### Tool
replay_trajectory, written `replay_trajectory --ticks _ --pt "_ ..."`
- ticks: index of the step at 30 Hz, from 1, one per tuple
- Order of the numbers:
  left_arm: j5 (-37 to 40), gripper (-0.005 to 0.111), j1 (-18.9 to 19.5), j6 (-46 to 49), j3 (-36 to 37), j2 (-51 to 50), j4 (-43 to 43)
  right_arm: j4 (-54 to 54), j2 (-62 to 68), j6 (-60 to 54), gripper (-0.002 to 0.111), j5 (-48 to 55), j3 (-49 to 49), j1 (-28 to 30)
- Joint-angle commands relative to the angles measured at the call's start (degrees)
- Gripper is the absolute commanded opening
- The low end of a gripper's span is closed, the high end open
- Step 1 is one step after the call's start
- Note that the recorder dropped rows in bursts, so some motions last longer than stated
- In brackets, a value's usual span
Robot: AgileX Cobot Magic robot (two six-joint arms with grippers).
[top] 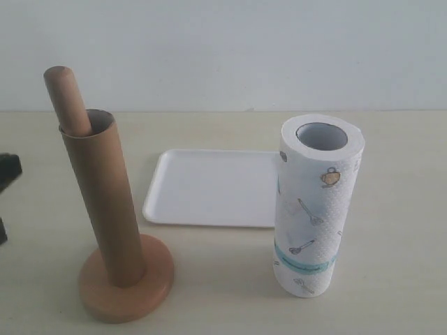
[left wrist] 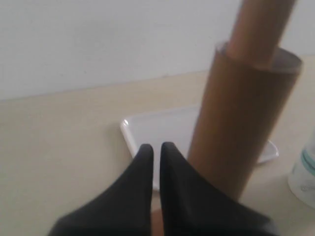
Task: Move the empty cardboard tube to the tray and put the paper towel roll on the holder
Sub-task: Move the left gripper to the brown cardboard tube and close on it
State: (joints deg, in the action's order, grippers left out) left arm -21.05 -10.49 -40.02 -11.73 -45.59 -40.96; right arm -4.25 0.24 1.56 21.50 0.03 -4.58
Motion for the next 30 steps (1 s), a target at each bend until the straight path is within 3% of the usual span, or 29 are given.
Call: replay_trajectory --ticks 1,4,7,9,11,12,14,23,30 --pt "-5.2 0.004 -1.6 -5.0 6.5 1.9 -3.5 0.1 -0.2 -0.2 0.000 -0.4 0.0 -0.1" --pt "-14.5 0.004 -1.6 -5.1 9.9 1.7 -6.7 0.1 -0.2 -0.2 0.000 -0.4 0.0 -0.1" --pt "-16.7 0.007 -1.6 -7.9 9.9 -1.0 -9.1 0.1 -0.2 -0.2 0.000 -0.4 0.0 -0.1" --pt "-17.8 0.024 -1.6 -7.9 9.8 -3.2 -9.2 0.1 -0.2 -0.2 0.000 -0.4 0.0 -0.1" --pt "-20.0 0.054 -1.6 -7.9 9.7 -4.5 -8.7 0.1 -0.2 -0.2 0.000 -0.4 0.0 -0.1" --pt "-21.1 0.076 -1.6 -7.9 9.7 -4.9 -6.0 0.1 -0.2 -0.2 0.000 -0.4 0.0 -0.1" --pt "-21.4 0.098 -1.6 -7.9 9.7 -5.1 -0.2 0.1 -0.2 -0.2 0.000 -0.4 0.0 -0.1" --pt "-23.2 0.101 -1.6 1.2 6.9 -6.3 -0.4 0.1 -0.2 -0.2 0.000 -0.4 0.0 -0.1" --pt "-25.1 0.101 -1.6 5.8 2.1 -16.1 -0.4 0.1 -0.2 -0.2 0.000 -0.4 0.0 -0.1"
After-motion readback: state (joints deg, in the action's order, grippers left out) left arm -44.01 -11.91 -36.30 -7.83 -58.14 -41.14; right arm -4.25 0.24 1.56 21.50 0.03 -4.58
